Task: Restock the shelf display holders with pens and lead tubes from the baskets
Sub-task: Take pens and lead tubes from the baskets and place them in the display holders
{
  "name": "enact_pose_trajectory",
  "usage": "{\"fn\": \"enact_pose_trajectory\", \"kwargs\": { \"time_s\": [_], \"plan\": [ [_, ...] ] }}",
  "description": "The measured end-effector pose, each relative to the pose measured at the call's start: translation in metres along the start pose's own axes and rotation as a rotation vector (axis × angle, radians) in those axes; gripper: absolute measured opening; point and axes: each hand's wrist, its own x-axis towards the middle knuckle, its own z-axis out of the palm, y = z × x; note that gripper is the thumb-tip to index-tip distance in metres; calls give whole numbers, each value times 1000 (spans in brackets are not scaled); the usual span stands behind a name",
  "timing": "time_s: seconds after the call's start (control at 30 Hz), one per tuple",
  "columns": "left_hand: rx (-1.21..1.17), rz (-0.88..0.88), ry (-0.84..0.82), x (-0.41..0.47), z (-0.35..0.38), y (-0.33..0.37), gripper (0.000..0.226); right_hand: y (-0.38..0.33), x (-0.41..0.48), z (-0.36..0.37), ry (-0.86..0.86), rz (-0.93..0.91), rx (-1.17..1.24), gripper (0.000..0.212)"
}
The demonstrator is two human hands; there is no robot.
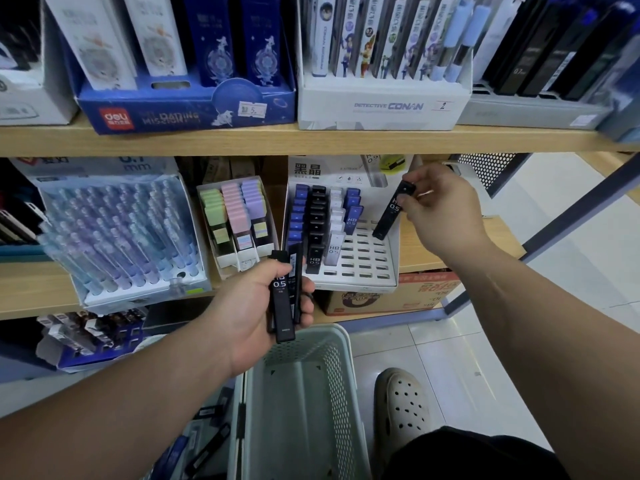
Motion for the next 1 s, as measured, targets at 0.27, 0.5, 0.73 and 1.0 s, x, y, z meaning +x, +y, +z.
{"fn": "enact_pose_trajectory", "kwargs": {
  "time_s": [0.27, 0.5, 0.73, 1.0],
  "plan": [
    [28, -14, 6, 7, 7, -7, 32, -1, 2, 18, 23, -117, -205, 18],
    [27, 3, -8, 4, 2, -3, 32, 2, 5, 29, -19, -112, -266, 14],
    [-5, 11, -14, 3, 3, 0, 35, 8, 9, 29, -57, -55, -197, 18],
    [10, 23, -12, 3, 2, 0, 30, 1, 9, 33, -35, -138, -330, 32]
  ]
}}
